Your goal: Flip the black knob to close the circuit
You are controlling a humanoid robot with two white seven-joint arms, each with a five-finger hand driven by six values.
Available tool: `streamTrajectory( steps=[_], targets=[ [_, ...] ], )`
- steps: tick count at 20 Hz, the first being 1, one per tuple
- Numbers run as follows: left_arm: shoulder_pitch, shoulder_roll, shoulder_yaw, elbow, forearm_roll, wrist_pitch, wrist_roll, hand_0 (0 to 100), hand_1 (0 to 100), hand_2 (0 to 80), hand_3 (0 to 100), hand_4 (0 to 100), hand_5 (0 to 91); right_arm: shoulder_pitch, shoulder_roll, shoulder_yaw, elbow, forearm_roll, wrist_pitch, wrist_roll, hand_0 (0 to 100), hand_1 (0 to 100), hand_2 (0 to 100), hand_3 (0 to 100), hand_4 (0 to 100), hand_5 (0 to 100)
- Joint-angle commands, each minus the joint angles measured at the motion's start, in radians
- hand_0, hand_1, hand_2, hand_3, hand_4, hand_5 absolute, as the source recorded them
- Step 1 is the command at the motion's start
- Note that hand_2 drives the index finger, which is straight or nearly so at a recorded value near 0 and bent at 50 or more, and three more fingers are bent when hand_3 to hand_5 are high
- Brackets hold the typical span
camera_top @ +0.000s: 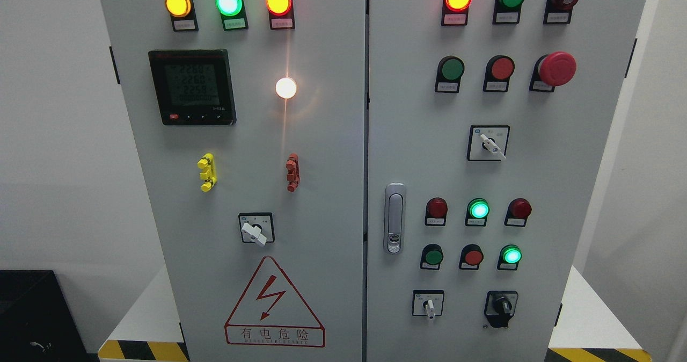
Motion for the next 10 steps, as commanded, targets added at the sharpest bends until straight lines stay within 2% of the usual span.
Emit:
streamTrajectory(
  steps=[1, 3, 10],
  targets=[
    [0.022, 0.001, 0.000, -0.023, 0.000, -0.001, 0.000, 12, 56, 0.0, 0, 0, 0.0, -0.049, -0.017, -0.025, -0.040, 0.036, 0.031, 0.029, 0, 0, 87, 100, 92, 100],
    [0.022, 0.000, 0.000, -0.023, 0.000, -0.001, 0.000, 12, 56, 0.0, 0, 0, 0.0, -0.066, -0.019, -0.025, -0.039, 0.037, 0.045, 0.042, 0, 0, 87, 100, 92, 100],
    [0.022, 0.001, 0.000, -0.023, 0.000, -0.001, 0.000, 12, 56, 0.0, 0, 0, 0.0, -0.124, -0.065, -0.047, -0.035, 0.059, 0.071, 0.088, 0, 0, 87, 100, 91, 100]
  ],
)
